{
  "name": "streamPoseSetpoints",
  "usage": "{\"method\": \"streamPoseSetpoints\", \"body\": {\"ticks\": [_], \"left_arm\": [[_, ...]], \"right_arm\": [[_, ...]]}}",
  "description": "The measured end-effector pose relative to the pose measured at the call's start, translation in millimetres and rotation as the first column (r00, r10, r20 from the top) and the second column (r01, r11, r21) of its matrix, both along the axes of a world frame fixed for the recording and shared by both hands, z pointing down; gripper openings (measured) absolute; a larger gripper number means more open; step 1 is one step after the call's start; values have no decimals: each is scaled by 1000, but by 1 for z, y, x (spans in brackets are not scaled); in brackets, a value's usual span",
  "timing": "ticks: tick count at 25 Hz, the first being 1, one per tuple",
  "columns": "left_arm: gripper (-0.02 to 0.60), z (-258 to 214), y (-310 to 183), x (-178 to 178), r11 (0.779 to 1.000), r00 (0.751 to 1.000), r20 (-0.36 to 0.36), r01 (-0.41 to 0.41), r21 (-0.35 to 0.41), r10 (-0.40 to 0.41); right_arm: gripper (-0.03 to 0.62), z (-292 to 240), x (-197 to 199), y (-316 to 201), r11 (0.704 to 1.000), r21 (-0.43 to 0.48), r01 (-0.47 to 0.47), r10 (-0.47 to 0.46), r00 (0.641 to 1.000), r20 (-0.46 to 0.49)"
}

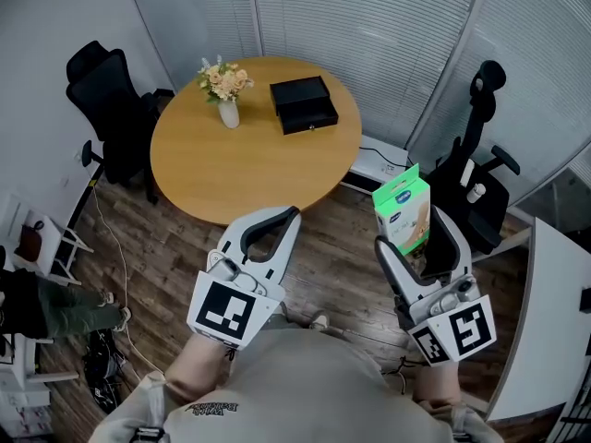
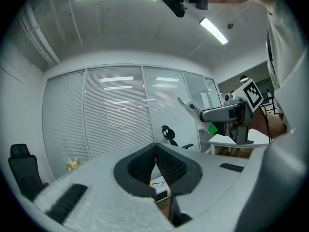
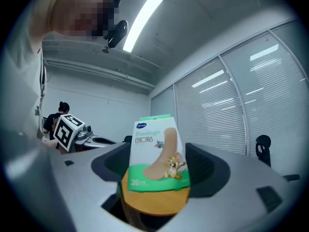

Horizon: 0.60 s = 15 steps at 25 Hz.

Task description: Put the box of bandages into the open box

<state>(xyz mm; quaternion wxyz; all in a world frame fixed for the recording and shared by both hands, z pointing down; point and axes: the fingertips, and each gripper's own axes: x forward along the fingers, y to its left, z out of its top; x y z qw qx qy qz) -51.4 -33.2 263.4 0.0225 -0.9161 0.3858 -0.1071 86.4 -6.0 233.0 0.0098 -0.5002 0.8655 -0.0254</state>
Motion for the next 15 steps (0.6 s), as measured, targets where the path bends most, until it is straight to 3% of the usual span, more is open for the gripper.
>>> {"method": "streamPoseSetpoints", "body": {"ticks": [15], "left_arm": [[21,-4,7,6,999,1000,-9,20,-28,-20]], "right_arm": [[348,-1,7,5,999,-29,34,-34,999,-14]]}}
